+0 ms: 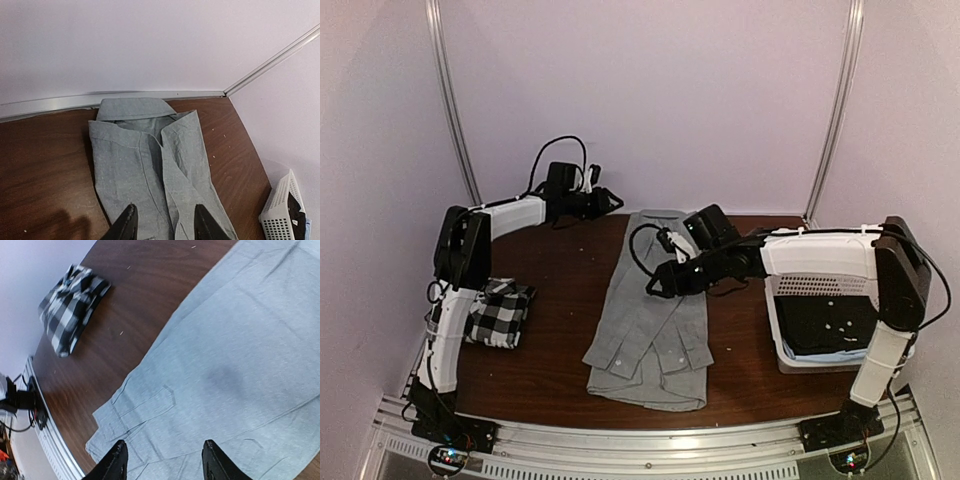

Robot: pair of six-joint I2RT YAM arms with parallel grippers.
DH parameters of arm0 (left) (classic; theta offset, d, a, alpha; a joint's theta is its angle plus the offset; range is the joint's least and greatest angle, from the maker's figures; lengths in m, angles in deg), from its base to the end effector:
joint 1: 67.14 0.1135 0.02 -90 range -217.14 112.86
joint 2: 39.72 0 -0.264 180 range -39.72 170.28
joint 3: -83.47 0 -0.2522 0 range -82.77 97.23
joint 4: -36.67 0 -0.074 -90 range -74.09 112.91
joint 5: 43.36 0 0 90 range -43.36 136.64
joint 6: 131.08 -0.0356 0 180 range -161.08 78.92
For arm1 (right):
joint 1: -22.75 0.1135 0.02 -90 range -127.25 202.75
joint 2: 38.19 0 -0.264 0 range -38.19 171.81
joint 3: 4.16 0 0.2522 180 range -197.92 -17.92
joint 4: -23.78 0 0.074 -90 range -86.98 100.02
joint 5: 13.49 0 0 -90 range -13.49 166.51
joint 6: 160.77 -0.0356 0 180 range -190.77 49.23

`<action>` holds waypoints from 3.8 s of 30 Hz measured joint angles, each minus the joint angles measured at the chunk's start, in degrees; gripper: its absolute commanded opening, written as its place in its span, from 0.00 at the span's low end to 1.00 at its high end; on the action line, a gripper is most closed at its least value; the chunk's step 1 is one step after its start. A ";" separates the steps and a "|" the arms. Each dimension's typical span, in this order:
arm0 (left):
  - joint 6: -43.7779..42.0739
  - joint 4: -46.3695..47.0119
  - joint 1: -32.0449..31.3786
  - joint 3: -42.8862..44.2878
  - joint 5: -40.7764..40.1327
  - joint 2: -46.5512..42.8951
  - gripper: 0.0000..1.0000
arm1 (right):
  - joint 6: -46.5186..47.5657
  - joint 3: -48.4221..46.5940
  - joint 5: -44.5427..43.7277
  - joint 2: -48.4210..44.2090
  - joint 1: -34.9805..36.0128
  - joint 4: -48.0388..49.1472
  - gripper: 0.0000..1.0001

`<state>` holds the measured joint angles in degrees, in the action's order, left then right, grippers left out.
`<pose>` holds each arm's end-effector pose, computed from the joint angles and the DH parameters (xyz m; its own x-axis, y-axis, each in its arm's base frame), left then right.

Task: Fold and stack the long sleeve shirts
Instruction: Fold the sleeve of the rectangle-folded shirt, then adjust the sleeve of the rectangle-folded shirt, then smooth out the rectangle-folded shirt at the center of the board.

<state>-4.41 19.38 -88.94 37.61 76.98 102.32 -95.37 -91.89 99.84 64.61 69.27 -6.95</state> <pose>0.5251 -0.2294 0.1967 -0.7618 -0.2504 -0.5974 0.3615 0.6010 -0.7129 0.2625 0.2973 0.2289 -0.8050 -0.2934 -0.5157 -0.5732 0.6089 0.5484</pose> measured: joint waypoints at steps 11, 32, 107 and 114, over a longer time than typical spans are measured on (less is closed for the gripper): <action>-2.97 -1.09 -1.18 -19.63 2.84 -10.80 0.40 | -10.25 6.08 2.40 2.23 -11.87 12.61 0.50; -6.80 -10.51 -7.19 -16.61 -0.98 -5.62 0.47 | -17.57 11.74 2.95 7.02 -14.32 23.78 0.49; -4.68 -9.38 -3.45 -11.80 -4.85 -1.44 0.47 | -10.25 3.87 -3.41 3.87 -17.53 18.08 0.30; -6.86 -12.87 -3.21 -1.77 -4.87 2.93 0.58 | -8.94 -9.03 -1.33 16.90 -17.51 19.02 0.29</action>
<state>-11.27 6.51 -92.15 35.84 72.11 105.25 -104.31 -100.92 98.51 81.51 51.76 12.07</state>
